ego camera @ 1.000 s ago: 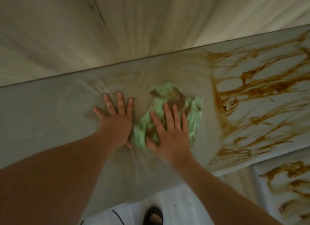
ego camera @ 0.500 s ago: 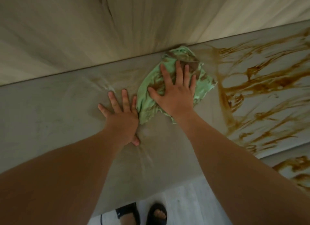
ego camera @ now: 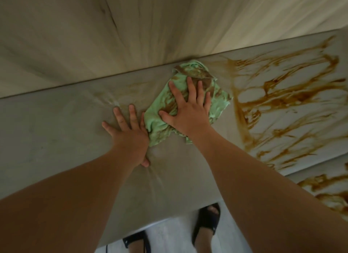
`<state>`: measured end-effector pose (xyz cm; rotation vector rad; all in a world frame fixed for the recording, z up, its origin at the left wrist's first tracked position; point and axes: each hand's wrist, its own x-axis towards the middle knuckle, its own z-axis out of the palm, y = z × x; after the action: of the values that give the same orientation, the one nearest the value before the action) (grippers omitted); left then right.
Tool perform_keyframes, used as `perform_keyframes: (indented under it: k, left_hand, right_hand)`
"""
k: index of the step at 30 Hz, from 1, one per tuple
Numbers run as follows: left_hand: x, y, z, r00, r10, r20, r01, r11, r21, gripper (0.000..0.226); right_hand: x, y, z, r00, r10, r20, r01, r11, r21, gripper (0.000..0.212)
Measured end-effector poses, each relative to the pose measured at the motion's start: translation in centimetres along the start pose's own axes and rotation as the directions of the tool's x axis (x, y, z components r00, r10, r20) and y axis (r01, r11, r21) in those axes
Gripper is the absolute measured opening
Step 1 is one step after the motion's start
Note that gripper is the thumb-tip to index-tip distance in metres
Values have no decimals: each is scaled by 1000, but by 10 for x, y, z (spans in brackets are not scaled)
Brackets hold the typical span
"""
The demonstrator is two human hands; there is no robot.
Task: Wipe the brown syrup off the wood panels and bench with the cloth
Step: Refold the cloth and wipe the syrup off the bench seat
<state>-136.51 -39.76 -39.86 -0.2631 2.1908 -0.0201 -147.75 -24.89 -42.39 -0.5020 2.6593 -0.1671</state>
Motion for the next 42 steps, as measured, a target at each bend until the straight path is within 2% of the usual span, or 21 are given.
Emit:
perform_keyframes:
  k: [4, 7, 9, 11, 13, 16, 18, 20, 22, 24, 26, 27, 28, 30, 32, 34, 37, 39, 40, 42]
  left_hand:
    - [-7, -7, -1, 1000, 24, -16, -24, 1000, -1, 159]
    - [-18, -10, -5, 998, 30, -58, -29, 1000, 12, 158]
    - [-21, -7, -15, 998, 11, -66, -11, 1000, 2, 149]
    - [-24, 1, -34, 994, -30, -109, 23, 998, -66, 114]
    - [-23, 11, -56, 970, -129, -205, 92, 979, -179, 84]
    - [-15, 49, -80, 923, -217, -317, 142, 959, -244, 72]
    - [-9, 85, -89, 912, -182, -368, 96, 966, -239, 73]
    - [-4, 117, -94, 911, -138, -388, 38, 967, -253, 73]
    - [0, 142, -98, 902, -107, -418, 6, 972, -235, 71]
    - [3, 159, -104, 868, -89, -489, -25, 975, -222, 68]
    - [10, 177, -114, 842, -80, -534, -65, 966, -248, 73]
    - [14, 184, -118, 853, -73, -517, -80, 960, -267, 80]
    - [20, 196, -122, 883, -56, -466, -78, 961, -265, 90]
    - [28, 209, -126, 952, -33, -305, -46, 967, -249, 116]
    - [37, 215, -126, 982, -8, -190, -27, 983, -182, 134]
    - [47, 215, -129, 989, 25, -143, -40, 994, -104, 141]
    - [49, 207, -130, 992, 79, -102, -85, 995, -49, 144]
    - [49, 207, -126, 992, 73, -103, -77, 996, -34, 143]
    - [50, 209, -123, 992, 59, -109, -62, 998, -24, 142]
    - [54, 214, -119, 993, 33, -116, -34, 999, -4, 137]
  right_hand:
    - [0, 0, 0, 999, -11, 54, 11, 1000, 10, 98]
    - [7, 19, -14, 988, -147, 38, 149, 988, -37, 101]
    - [22, 51, -29, 974, -228, -7, 226, 969, -99, 109]
    - [33, 96, -44, 991, -121, -66, 114, 989, -96, 117]
    - [36, 147, -56, 990, 112, -89, -118, 991, -62, 117]
    - [26, 206, -70, 904, 427, -37, -425, 904, 39, 113]
    - [20, 210, -69, 860, 509, -17, -507, 859, 74, 106]
    - [16, 190, -57, 897, 442, -9, -442, 897, 17, 95]
    - [17, 168, -47, 983, 181, -24, -182, 981, -63, 87]
    - [30, 166, -57, 993, -120, -15, 119, 988, -95, 83]
    - [55, 191, -79, 965, -263, 15, 262, 953, -150, 85]
    - [66, 205, -89, 971, -239, 31, 241, 954, -176, 89]
    - [73, 225, -99, 989, -145, 28, 147, 973, -177, 94]
    - [82, 265, -113, 985, 171, 6, -170, 982, -82, 105]
    - [82, 295, -121, 895, 444, 37, -445, 894, 57, 108]
    - [82, 302, -124, 835, 544, 87, -551, 827, 113, 107]
    - [89, 268, -115, 827, 557, 75, -559, 801, 217, 100]
    - [96, 230, -107, 850, 523, 70, -523, 818, 239, 97]
    - [96, 208, -102, 887, 459, 60, -461, 863, 209, 96]
    - [90, 164, -88, 973, 226, 40, -229, 965, 130, 92]
